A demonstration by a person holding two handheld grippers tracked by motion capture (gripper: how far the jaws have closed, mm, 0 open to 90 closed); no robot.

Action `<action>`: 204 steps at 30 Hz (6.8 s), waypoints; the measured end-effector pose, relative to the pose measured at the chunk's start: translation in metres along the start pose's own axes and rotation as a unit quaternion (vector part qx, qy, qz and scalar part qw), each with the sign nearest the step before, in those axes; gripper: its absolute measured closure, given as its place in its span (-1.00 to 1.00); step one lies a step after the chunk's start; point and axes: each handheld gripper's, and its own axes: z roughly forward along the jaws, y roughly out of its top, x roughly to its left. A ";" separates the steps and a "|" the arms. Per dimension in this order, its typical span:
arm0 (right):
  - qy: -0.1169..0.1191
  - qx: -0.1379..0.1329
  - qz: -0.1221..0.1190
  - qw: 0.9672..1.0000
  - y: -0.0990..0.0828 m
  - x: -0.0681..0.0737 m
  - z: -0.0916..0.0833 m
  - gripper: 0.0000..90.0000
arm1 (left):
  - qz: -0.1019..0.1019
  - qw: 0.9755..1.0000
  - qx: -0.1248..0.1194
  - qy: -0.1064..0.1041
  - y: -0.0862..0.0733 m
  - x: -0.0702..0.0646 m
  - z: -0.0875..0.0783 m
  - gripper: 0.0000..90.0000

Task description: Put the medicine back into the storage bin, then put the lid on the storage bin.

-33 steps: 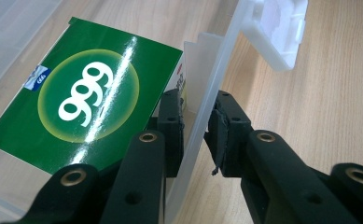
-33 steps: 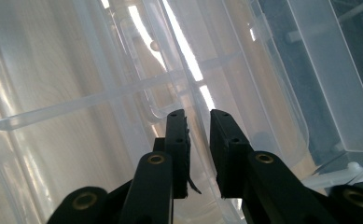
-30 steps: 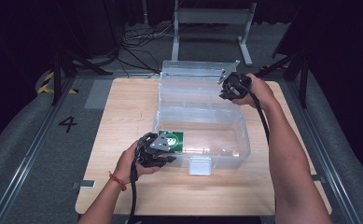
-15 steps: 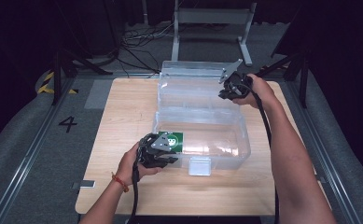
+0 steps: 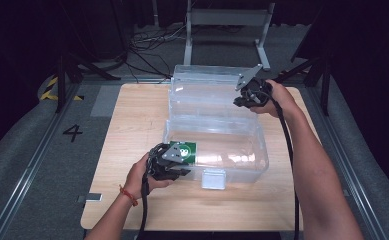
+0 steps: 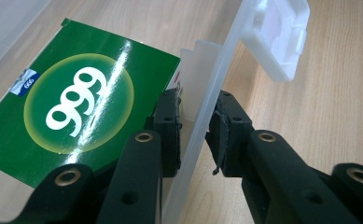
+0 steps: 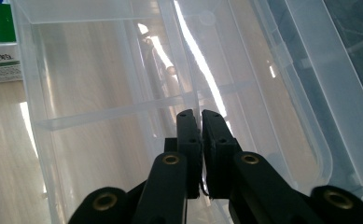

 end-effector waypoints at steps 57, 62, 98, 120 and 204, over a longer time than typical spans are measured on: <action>0.000 -0.064 -0.048 0.997 -0.005 0.063 -0.050 1.00 | -0.017 1.000 0.002 0.010 0.000 -0.005 0.001 0.62; 0.000 -0.069 -0.046 0.997 -0.008 0.069 -0.051 1.00 | -0.017 1.000 0.002 0.011 0.000 -0.005 0.001 0.62; 0.002 -0.113 -0.048 0.992 -0.029 0.093 -0.055 0.99 | -0.014 1.000 -0.006 0.017 -0.001 -0.007 0.001 0.60; 0.006 -0.124 -0.053 0.991 -0.039 0.107 -0.056 0.98 | -0.020 0.999 -0.018 0.031 -0.003 -0.010 0.001 0.54; -0.017 -0.150 -0.022 0.988 -0.069 0.143 -0.053 0.78 | -0.094 0.965 -0.179 0.165 0.048 0.054 -0.106 0.59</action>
